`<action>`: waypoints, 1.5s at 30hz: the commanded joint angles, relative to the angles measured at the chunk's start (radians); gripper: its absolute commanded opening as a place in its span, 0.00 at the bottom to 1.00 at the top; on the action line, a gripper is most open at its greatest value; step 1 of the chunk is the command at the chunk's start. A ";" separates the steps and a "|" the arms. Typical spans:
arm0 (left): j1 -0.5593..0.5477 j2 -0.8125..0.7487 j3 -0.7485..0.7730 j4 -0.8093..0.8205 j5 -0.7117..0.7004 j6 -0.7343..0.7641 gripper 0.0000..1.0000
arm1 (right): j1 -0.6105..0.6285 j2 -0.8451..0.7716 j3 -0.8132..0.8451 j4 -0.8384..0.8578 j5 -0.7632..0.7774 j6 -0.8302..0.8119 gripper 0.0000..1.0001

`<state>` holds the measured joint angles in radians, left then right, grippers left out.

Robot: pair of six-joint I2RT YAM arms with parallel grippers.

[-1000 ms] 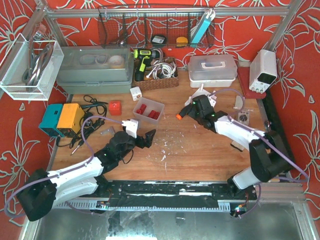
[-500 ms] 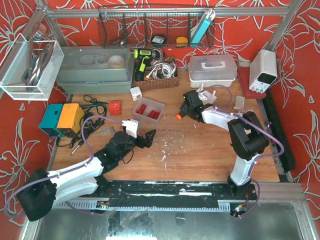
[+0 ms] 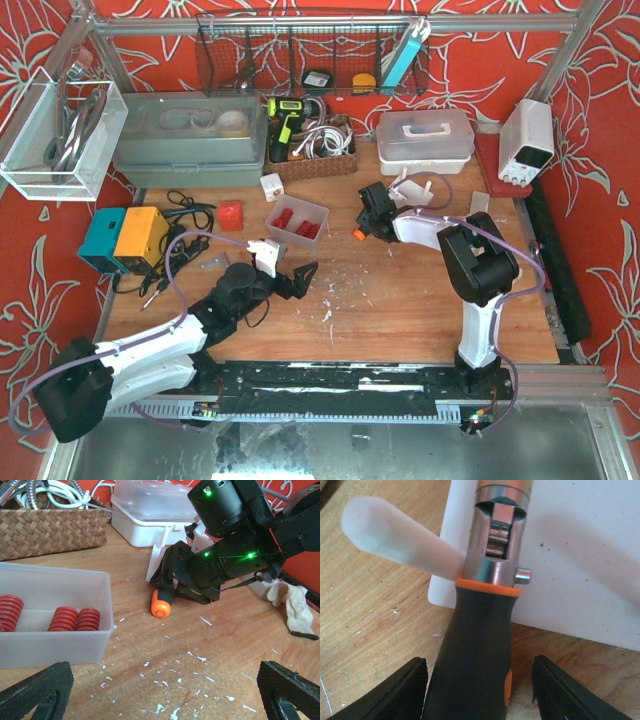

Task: Install the large spring

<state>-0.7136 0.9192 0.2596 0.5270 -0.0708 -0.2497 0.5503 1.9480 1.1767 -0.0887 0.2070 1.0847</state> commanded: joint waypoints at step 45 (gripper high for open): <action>-0.005 -0.007 -0.002 0.013 -0.014 0.004 0.99 | -0.156 -0.599 -0.160 -0.209 0.086 -0.639 0.12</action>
<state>-0.7136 0.9192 0.2596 0.5320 -0.0746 -0.2501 0.4786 1.3422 1.0309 -0.2543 0.2722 0.5869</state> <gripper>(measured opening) 0.991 0.406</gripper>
